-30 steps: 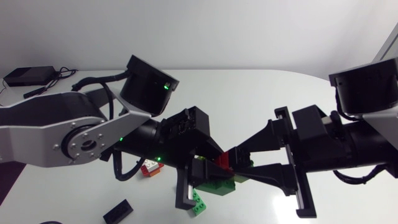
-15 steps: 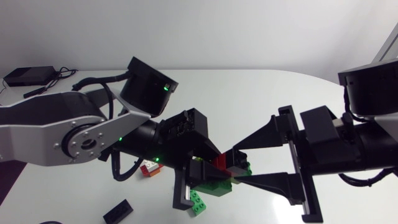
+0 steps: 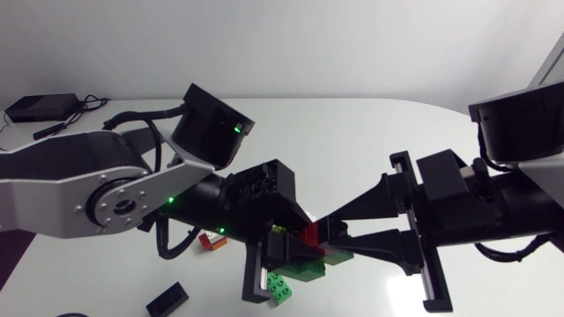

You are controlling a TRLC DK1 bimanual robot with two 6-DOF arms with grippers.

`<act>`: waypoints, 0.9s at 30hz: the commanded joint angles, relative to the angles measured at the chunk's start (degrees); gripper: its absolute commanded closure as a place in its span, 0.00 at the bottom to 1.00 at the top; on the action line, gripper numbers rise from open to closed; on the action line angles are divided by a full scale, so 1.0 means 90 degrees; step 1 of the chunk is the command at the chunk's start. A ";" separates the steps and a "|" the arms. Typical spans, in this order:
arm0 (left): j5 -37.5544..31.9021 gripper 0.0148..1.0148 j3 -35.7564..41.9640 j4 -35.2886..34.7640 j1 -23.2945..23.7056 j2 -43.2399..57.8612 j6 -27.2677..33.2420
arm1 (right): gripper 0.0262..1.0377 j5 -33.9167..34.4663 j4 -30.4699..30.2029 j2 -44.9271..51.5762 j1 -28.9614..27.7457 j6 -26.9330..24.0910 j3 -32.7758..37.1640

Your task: Separate the duplo bricks

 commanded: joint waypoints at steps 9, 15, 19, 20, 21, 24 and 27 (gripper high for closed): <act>-0.0168 0.83 -0.0143 0.0154 0.0018 -0.0293 0.0281 | 0.94 -0.0829 -0.0570 0.0357 -0.0340 -0.0012 0.0517; -0.0119 0.83 -0.0104 0.0154 0.0242 -0.0313 0.0233 | 0.94 -0.0614 -0.0433 -0.0063 -0.0418 0.0028 0.0302; -0.0051 0.83 -0.0094 0.0115 0.0301 -0.0264 0.0223 | 0.95 -0.0487 -0.0336 -0.0307 -0.0418 0.0086 0.0253; -0.0051 0.83 -0.0084 0.0115 0.0311 -0.0254 0.0213 | 0.95 -0.0458 -0.0336 -0.0317 -0.0418 0.0096 0.0253; -0.0051 0.83 -0.0084 0.0106 0.0320 -0.0254 0.0213 | 0.95 -0.0418 -0.0336 -0.0337 -0.0418 0.0096 0.0243; -0.0051 0.82 -0.0055 0.0057 0.0340 -0.0274 0.0213 | 0.95 -0.0370 -0.0306 -0.0356 -0.0418 0.0086 0.0243; -0.0061 0.82 -0.0065 0.0047 0.0389 -0.0293 0.0223 | 0.95 -0.0292 -0.0287 -0.0356 -0.0506 0.0057 0.0282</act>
